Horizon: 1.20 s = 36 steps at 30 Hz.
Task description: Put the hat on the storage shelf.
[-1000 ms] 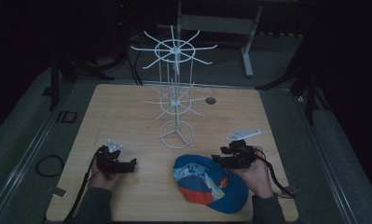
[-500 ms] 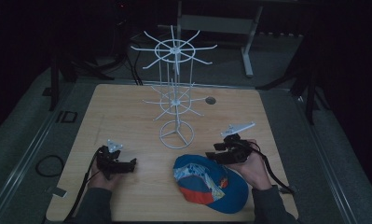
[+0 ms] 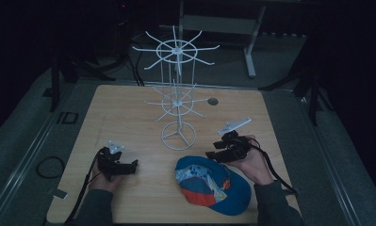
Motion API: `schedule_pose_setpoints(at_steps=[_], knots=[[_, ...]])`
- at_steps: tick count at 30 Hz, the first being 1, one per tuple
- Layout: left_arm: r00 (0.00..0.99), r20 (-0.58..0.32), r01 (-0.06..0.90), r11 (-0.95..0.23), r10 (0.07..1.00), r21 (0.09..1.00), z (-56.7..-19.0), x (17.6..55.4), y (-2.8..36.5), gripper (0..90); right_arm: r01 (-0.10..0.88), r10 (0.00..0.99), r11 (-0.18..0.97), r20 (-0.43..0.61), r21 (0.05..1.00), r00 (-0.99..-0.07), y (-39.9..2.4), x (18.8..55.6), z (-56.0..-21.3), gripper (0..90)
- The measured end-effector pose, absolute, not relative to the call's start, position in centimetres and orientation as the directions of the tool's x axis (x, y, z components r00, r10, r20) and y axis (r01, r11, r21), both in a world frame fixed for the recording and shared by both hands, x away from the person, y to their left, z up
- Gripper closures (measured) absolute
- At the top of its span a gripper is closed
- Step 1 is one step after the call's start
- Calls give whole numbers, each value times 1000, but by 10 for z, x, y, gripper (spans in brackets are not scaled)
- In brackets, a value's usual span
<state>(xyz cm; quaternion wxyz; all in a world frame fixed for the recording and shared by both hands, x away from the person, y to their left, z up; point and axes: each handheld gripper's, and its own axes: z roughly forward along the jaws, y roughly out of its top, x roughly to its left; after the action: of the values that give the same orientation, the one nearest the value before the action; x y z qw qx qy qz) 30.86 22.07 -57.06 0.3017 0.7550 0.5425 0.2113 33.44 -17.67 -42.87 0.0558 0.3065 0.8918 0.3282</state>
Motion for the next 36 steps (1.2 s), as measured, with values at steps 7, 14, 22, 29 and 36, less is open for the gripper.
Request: schedule_pose_setpoints(at_steps=[7,14,22,29,36], knots=[[322,-8,692,-229,947,685,-571,309,221,2,483,553,633,83,605,-829,-169,335,-432,429],[322,-8,692,-229,947,685,-571,309,221,2,466,528,659,79,590,-846,-162,336,-436,409],[322,-8,692,-229,947,685,-571,309,221,2,443,496,689,72,573,-865,-154,335,-439,388],[321,-10,691,-227,947,686,-571,309,221,2,435,476,714,75,549,-876,-148,335,-447,378],[320,-10,691,-226,947,687,-571,309,221,2,430,464,741,69,517,-883,-141,335,-456,378]])
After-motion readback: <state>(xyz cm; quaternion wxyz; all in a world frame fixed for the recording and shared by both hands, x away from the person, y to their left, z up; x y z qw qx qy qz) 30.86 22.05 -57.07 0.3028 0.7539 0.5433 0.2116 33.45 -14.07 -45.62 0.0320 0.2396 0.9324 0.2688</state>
